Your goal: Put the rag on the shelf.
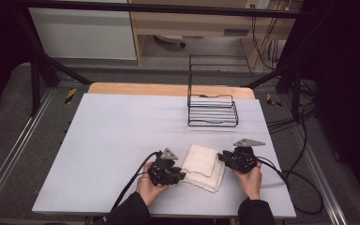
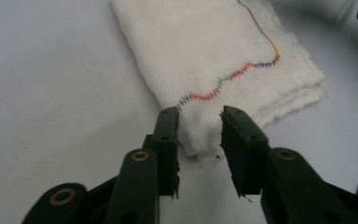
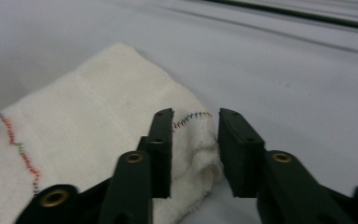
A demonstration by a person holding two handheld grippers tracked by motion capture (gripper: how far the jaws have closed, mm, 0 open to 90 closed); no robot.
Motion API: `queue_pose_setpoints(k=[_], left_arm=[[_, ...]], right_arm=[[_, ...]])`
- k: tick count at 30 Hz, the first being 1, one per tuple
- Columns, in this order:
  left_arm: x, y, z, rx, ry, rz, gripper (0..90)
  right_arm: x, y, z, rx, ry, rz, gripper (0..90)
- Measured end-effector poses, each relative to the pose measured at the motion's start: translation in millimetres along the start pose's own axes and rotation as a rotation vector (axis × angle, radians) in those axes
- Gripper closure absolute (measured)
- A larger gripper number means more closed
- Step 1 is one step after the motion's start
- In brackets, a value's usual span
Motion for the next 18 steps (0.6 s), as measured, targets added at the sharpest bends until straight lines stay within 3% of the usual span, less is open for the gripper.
queue_pose_setpoints(k=[1, 2, 4, 8, 15, 18], left_arm=[[2.7, 2.7, 5.0, -0.011, -0.009, 0.011, 53.4], [5.7, 4.9, 10.6, -0.025, -0.011, 0.021, 53.4], [11.5, 7.2, 22.5, -0.047, -0.024, 0.026, 45.3], [25.7, 0.4, 41.1, -0.060, -0.049, 0.075, 32.3], [39.8, -24.0, 57.9, -0.073, -0.044, 0.099, 17.7], [43.9, -33.4, 62.6, -0.072, -0.039, 0.104, 17.0]], right_arm=[[0.1, 5.4, 1.2, -0.022, 0.005, -0.007, 47.3], [0.1, 5.4, 1.2, -0.022, 0.005, -0.007, 47.3], [-1.7, 9.7, 0.8, -0.045, 0.019, -0.026, 35.8], [-5.3, 18.3, -2.5, -0.078, 0.016, -0.021, 22.5], [-8.1, 26.4, -11.8, -0.077, 0.005, -0.003, 10.1], [-7.2, 27.8, -14.0, -0.072, 0.019, 0.004, 7.0]])
Point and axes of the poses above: each handheld gripper's, and its own axes: y roughly backward along the jaws, z roughly out of its top, x roughly to its left, the point moved 7 cm from there along -y, roughly forward along the jaws, and after that the axes turned 2 degrees about -z, right-handed, at the moved point
